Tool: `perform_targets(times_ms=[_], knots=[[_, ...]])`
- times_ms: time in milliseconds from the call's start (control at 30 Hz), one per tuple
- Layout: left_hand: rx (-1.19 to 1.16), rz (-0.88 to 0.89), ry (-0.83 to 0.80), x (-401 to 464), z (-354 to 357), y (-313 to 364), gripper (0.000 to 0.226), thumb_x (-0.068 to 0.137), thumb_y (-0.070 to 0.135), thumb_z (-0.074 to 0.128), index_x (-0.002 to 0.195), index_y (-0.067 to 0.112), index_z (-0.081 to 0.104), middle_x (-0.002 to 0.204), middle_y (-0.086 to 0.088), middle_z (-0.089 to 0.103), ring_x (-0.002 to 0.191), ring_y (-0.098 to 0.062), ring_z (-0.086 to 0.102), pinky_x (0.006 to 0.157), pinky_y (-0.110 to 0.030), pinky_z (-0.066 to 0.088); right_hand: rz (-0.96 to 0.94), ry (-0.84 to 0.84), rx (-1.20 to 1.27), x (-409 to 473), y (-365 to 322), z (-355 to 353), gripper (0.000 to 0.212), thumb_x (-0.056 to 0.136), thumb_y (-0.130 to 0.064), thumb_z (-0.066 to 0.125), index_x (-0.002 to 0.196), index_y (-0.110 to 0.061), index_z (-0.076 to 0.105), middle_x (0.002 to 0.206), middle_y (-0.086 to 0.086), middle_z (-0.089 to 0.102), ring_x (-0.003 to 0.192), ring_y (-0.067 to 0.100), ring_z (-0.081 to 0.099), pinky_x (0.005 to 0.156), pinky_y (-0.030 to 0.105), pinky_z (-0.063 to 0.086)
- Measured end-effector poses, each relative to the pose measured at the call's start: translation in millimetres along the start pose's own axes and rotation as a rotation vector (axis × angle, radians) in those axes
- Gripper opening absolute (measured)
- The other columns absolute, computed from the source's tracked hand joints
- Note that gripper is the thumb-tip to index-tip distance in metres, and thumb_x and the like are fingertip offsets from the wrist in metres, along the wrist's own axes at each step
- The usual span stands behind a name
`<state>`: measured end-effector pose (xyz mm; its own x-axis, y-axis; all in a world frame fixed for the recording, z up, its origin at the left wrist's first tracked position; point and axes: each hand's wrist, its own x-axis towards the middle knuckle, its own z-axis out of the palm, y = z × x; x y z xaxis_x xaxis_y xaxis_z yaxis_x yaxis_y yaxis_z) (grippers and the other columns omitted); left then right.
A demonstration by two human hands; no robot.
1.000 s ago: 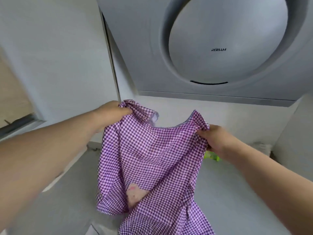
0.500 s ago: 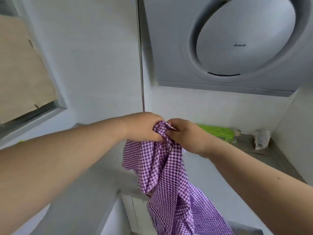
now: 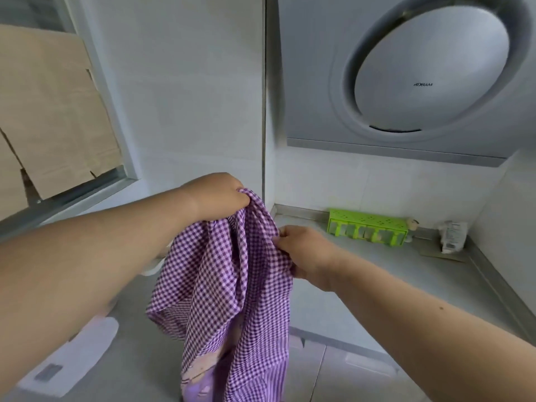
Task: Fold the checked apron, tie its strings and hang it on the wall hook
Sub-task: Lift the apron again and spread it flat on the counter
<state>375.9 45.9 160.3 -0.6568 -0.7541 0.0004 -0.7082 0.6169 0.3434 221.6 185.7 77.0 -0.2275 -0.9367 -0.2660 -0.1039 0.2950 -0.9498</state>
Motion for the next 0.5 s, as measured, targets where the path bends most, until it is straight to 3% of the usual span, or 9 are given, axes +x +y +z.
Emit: perform_targets(times_ms=[67,133,200,333,433,500], knots=[[-0.002,-0.032,0.02,0,-3,-7,0.029,0.094,0.032,0.047,0.074,0.013,0.054,0.075,-0.006,0.057,0.067,-0.022,0.055,0.064,-0.037,0.042,-0.018,-0.06,0.067,-1,6,1,0.031,0.108,-0.037,0.051,0.113,-0.013,0.071,0.106,0.01,0.079,0.103,0.03,0.074,0.096,0.047,0.059],[-0.022,-0.061,0.035,3,-4,-12,0.029,0.094,0.033,0.048,0.075,0.013,0.055,0.076,-0.006,0.061,0.069,-0.022,0.058,0.066,-0.035,0.045,-0.034,-0.155,0.123,-4,13,-2,0.044,0.104,-0.048,0.054,0.116,-0.009,0.069,0.09,0.002,0.077,0.082,0.023,0.074,0.082,0.038,0.061],[-0.063,-0.078,0.043,6,-3,-15,0.027,0.093,0.033,0.049,0.075,0.014,0.052,0.076,-0.007,0.058,0.068,-0.022,0.056,0.066,-0.036,0.043,-0.051,-0.227,0.112,-7,23,-6,0.042,0.096,-0.052,0.063,0.106,-0.011,0.068,0.075,-0.003,0.061,0.061,0.012,0.055,0.069,0.029,0.054],[-0.104,-0.085,0.029,11,3,-9,0.025,0.093,0.032,0.05,0.078,0.013,0.054,0.079,-0.008,0.058,0.07,-0.022,0.055,0.067,-0.037,0.042,-0.085,-0.17,-0.147,2,39,-8,0.024,0.092,-0.041,0.076,0.097,-0.02,0.066,0.087,-0.009,0.069,0.087,0.014,0.06,0.081,0.033,0.051],[-0.118,-0.074,0.0,14,9,-2,0.03,0.094,0.032,0.05,0.085,0.006,0.064,0.086,-0.018,0.065,0.074,-0.023,0.058,0.069,-0.038,0.045,-0.024,-0.115,-0.171,6,48,-4,0.041,0.086,-0.045,0.08,0.116,-0.023,0.061,0.107,-0.004,0.071,0.095,0.014,0.063,0.081,0.031,0.047],[-0.135,-0.066,-0.004,17,10,1,0.037,0.096,0.032,0.05,0.092,0.0,0.069,0.091,-0.021,0.069,0.076,-0.023,0.061,0.07,-0.039,0.047,0.007,-0.096,-0.266,8,55,-4,0.037,0.09,-0.038,0.078,0.122,-0.028,0.063,0.107,-0.003,0.07,0.096,0.013,0.064,0.083,0.03,0.047]])
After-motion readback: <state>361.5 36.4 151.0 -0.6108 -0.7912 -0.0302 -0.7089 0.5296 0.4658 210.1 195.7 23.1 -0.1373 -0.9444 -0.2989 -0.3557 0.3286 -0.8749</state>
